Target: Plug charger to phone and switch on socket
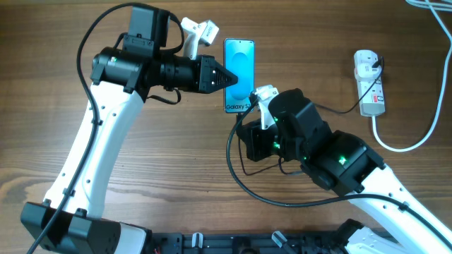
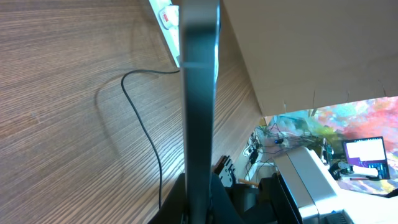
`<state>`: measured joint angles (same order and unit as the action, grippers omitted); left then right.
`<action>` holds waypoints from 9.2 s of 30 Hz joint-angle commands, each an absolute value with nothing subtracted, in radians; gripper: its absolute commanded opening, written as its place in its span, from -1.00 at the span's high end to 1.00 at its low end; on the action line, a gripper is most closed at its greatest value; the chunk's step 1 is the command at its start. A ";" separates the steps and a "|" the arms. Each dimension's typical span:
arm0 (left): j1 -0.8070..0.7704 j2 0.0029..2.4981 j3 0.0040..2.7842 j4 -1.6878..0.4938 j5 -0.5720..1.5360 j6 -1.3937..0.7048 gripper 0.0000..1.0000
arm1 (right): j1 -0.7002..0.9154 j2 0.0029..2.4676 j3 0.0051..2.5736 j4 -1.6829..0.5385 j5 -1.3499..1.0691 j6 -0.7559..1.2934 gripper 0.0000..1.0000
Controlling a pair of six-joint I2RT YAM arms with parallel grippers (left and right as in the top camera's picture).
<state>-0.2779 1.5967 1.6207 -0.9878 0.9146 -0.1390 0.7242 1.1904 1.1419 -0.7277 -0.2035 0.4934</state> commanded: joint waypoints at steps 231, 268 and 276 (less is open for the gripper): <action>-0.299 1.744 1.802 -1.164 0.069 -0.323 -1.00 | -0.585 1.838 1.644 -1.272 -0.251 0.210 -0.99; -0.299 1.744 1.802 -1.164 0.069 -0.323 -1.00 | -0.484 2.158 1.626 -0.818 -0.106 0.384 -0.99; -0.299 1.744 1.802 -1.164 0.069 -0.323 -1.00 | -0.465 2.169 1.626 -0.793 -0.046 0.366 -0.99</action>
<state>-0.3054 1.7370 1.8011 -1.1641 0.0757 -0.3241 -0.4679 2.1414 1.6314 -0.8024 -0.0731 0.3870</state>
